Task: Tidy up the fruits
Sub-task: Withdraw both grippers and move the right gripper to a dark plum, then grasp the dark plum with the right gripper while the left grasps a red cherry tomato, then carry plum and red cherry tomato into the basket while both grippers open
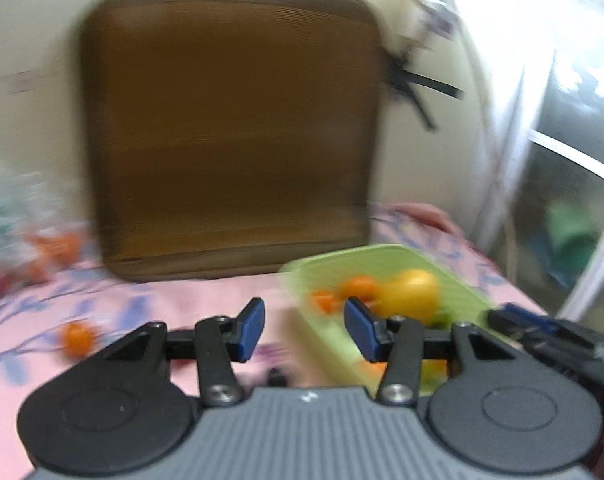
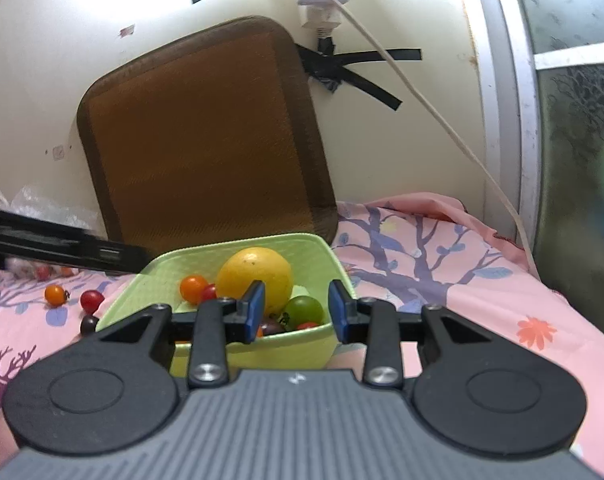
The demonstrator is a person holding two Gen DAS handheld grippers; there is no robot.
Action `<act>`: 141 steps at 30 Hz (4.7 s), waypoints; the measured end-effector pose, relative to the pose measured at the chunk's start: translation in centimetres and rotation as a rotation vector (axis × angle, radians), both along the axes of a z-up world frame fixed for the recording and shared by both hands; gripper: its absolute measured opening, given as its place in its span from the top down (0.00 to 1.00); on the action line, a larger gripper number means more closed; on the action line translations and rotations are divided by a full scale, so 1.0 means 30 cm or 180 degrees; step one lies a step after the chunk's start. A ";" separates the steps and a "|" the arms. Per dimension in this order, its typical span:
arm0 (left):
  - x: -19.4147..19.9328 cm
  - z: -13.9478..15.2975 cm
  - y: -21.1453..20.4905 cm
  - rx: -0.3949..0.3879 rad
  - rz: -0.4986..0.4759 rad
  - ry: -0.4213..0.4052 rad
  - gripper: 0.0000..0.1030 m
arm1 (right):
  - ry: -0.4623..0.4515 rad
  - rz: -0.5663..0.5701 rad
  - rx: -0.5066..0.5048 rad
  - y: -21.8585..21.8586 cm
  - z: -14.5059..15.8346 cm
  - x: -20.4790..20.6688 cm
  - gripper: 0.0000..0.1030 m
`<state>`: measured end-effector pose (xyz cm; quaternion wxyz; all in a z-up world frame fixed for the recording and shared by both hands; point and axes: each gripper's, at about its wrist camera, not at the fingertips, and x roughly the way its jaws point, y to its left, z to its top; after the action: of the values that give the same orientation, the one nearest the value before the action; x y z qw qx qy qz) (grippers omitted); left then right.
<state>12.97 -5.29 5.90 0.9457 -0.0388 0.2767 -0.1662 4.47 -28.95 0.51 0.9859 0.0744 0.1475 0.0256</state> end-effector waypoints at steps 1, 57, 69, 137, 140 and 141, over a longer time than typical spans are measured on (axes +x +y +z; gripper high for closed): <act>-0.013 -0.006 0.050 0.0031 0.0117 0.0006 0.56 | -0.0005 -0.0015 0.0014 0.002 0.000 -0.005 0.64; 0.114 -0.113 0.196 0.0160 0.0076 0.0054 0.56 | 0.0675 0.1638 -0.0674 0.659 -0.028 -0.102 0.74; 0.163 -0.172 0.177 0.0160 0.0096 0.0328 0.72 | 0.0781 0.1742 -0.0349 0.629 -0.046 -0.077 0.73; 0.110 -0.080 -0.301 0.0493 -0.0541 0.0105 0.54 | 0.0144 0.0145 -0.0296 0.037 0.000 0.037 0.72; 0.100 -0.077 -0.301 0.0476 -0.0539 0.0073 0.53 | 0.0044 0.0144 -0.0341 0.037 -0.010 0.020 0.57; 0.090 -0.071 -0.295 0.0452 -0.0527 0.0058 0.53 | 0.0034 0.0156 -0.0334 0.035 -0.011 0.015 0.57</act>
<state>15.67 -14.13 3.78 0.9265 0.0499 0.2987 -0.2234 4.93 -27.90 0.17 0.9868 0.0192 0.1556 0.0415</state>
